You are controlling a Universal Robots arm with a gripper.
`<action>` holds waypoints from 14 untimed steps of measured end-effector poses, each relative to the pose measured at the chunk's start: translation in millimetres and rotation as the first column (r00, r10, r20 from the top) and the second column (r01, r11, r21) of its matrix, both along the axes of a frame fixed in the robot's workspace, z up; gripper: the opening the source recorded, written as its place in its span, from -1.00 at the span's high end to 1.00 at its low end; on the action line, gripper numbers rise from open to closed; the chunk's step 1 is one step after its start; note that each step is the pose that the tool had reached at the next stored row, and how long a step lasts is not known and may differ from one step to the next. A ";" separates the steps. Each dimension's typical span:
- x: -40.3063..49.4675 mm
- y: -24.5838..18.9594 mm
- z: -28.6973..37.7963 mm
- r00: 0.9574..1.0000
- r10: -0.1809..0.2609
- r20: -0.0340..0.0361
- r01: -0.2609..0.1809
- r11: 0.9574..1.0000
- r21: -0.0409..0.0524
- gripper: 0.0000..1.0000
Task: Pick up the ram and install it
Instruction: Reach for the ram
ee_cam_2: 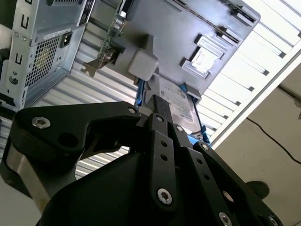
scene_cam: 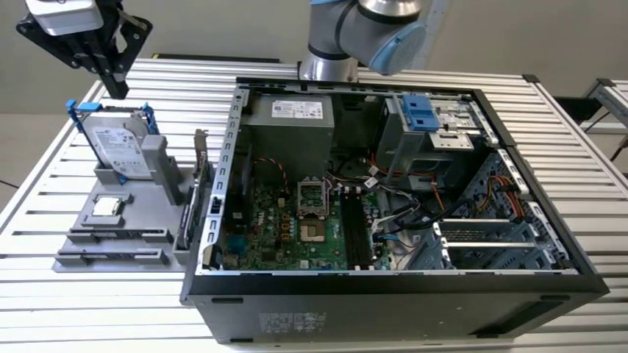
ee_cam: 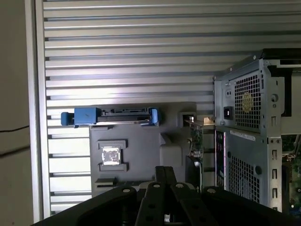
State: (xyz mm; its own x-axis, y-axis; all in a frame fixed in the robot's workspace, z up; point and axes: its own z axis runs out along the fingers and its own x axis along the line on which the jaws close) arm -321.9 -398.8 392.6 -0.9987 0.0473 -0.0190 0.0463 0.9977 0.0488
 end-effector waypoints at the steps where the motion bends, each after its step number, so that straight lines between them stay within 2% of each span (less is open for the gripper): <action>1: -1.2 0.0 0.0 1.000 0.000 0.000 0.000 1.000 0.000 1.00; 14: -14.3 0.0 0.0 1.000 0.011 0.000 -0.011 1.000 0.000 1.00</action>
State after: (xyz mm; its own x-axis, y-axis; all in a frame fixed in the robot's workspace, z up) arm -336.3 -398.8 392.6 -0.9991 0.0367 -0.0190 0.0358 0.9982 0.0488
